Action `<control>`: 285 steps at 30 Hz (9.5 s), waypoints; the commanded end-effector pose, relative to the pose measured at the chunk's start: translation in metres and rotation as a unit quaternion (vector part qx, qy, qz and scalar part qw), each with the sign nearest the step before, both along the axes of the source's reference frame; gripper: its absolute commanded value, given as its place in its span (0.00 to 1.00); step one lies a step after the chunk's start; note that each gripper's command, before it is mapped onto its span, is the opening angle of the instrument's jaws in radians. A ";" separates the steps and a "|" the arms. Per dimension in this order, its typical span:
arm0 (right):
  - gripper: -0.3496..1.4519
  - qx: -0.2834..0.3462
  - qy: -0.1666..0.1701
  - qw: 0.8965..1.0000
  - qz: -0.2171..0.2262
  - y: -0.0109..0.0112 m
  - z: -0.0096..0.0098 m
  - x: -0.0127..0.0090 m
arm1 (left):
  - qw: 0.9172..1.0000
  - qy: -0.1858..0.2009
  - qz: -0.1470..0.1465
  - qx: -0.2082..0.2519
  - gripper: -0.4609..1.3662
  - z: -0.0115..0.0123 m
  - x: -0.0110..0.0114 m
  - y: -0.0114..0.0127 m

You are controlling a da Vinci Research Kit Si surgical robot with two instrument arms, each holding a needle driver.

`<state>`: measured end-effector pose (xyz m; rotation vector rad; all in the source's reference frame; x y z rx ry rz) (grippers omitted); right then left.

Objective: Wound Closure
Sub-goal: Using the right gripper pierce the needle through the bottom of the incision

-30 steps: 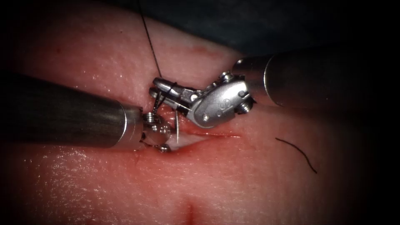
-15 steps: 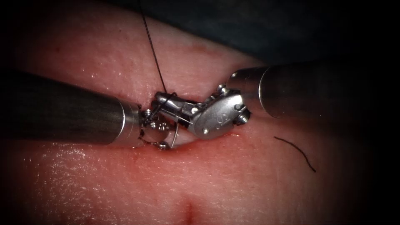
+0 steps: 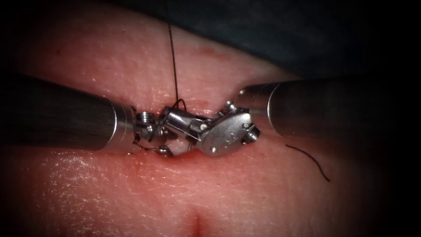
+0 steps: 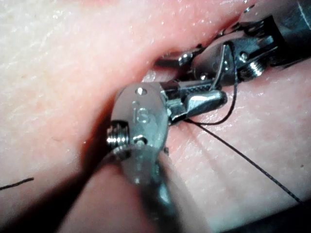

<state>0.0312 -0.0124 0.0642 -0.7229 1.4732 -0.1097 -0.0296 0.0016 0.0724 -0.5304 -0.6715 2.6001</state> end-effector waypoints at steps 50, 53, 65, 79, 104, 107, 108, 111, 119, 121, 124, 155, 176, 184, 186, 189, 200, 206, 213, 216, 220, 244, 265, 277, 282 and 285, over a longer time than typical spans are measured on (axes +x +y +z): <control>0.00 0.280 0.072 0.953 0.091 0.0044 0.0025 -0.0039 | 0.998 -0.026 -0.033 -0.057 0.06 -0.0070 -0.0073 -0.0088; 0.00 0.284 0.072 0.952 0.092 0.0045 0.0025 -0.0036 | 0.997 -0.025 -0.030 -0.060 0.06 -0.0072 -0.0067 -0.0087; 0.00 0.292 0.071 0.950 0.085 0.0054 0.0030 -0.0030 | 0.995 -0.034 -0.050 -0.081 0.06 -0.0087 -0.0055 -0.0068; 0.00 0.324 0.069 0.941 0.069 0.0053 0.0034 -0.0021 | 0.993 -0.044 -0.054 -0.091 0.06 -0.0082 -0.0041 -0.0057; 0.57 0.374 0.023 0.927 0.012 0.0055 -0.0047 -0.0018 | 0.993 -0.044 -0.052 -0.092 0.06 -0.0078 -0.0030 -0.0055; 0.57 0.373 0.005 0.928 0.013 0.0059 -0.0055 -0.0019 | 0.993 -0.044 -0.052 -0.092 0.06 -0.0078 -0.0030 -0.0054; 0.58 0.371 -0.003 0.929 0.014 0.0061 -0.0058 -0.0019 | 0.993 -0.044 -0.052 -0.092 0.06 -0.0078 -0.0030 -0.0054; 0.56 0.367 -0.024 0.930 0.017 0.0063 -0.0065 -0.0022 | 0.993 -0.044 -0.052 -0.092 0.06 -0.0078 -0.0030 -0.0054; 0.49 0.368 -0.111 0.923 0.012 0.0043 -0.0077 -0.0022 | 0.993 -0.045 -0.053 -0.093 0.06 -0.0077 -0.0030 -0.0055; 0.48 0.370 -0.123 0.921 0.014 0.0038 -0.0080 -0.0024 | 0.993 -0.045 -0.053 -0.093 0.06 -0.0077 -0.0030 -0.0056; 0.49 0.375 -0.149 0.915 0.022 0.0032 -0.0085 -0.0027 | 0.993 -0.045 -0.053 -0.093 0.06 -0.0077 -0.0029 -0.0056; 0.11 0.289 -0.158 0.943 0.044 0.0023 -0.0101 -0.0077 | 0.993 -0.046 -0.052 -0.092 0.06 -0.0077 -0.0029 -0.0056; 0.36 0.269 -0.191 0.944 0.022 0.0003 -0.0107 -0.0059 | 0.993 -0.047 -0.053 -0.090 0.06 -0.0075 -0.0031 -0.0053; 0.35 0.267 -0.192 0.944 0.026 0.0009 -0.0099 -0.0053 | 0.994 -0.047 -0.051 -0.088 0.06 -0.0076 -0.0031 -0.0054; 0.34 0.266 -0.191 0.944 0.027 0.0009 -0.0098 -0.0054 | 0.994 -0.047 -0.051 -0.088 0.06 -0.0076 -0.0031 -0.0054; 0.34 0.265 -0.190 0.945 0.028 0.0009 -0.0097 -0.0054 | 0.994 -0.047 -0.051 -0.088 0.06 -0.0076 -0.0031 -0.0054; 0.31 0.254 -0.195 0.947 0.028 0.0010 -0.0094 -0.0055 | 0.994 -0.048 -0.051 -0.087 0.06 -0.0076 -0.0031 -0.0054; 0.00 0.251 -0.197 0.947 0.028 0.0010 -0.0094 -0.0062 | 0.994 -0.052 -0.050 -0.083 0.06 -0.0076 -0.0031 -0.0055; 0.00 0.219 -0.204 0.954 0.029 0.0012 -0.0093 -0.0062 | 0.994 -0.053 -0.050 -0.082 0.06 -0.0076 -0.0032 -0.0055; 0.00 0.214 -0.195 0.957 0.028 0.0016 -0.0092 -0.0062 | 0.994 -0.053 -0.050 -0.082 0.06 -0.0076 -0.0032 -0.0054; 0.00 0.208 -0.170 0.963 0.014 0.0020 -0.0091 -0.0060 | 0.994 -0.052 -0.051 -0.082 0.06 -0.0076 -0.0035 -0.0053; 0.00 0.315 -0.076 0.945 -0.046 0.0062 -0.0064 -0.0032 | 0.994 -0.053 -0.048 -0.085 0.06 -0.0075 -0.0033 -0.0060; 0.00 0.425 -0.007 0.905 -0.032 0.0088 -0.0018 -0.0053 | 0.995 -0.052 -0.039 -0.075 0.06 -0.0071 -0.0038 -0.0074; 0.00 0.460 0.013 0.887 -0.029 0.0096 -0.0009 -0.0055 | 0.996 -0.053 -0.028 -0.068 0.06 -0.0065 -0.0039 -0.0082; 0.00 0.470 0.018 0.882 -0.032 0.0098 -0.0008 -0.0053 | 0.996 -0.053 -0.025 -0.067 0.06 -0.0064 -0.0037 -0.0084; 0.00 0.475 0.020 0.879 -0.033 0.0098 -0.0008 -0.0052 | 0.996 -0.052 -0.024 -0.066 0.06 -0.0064 -0.0037 -0.0084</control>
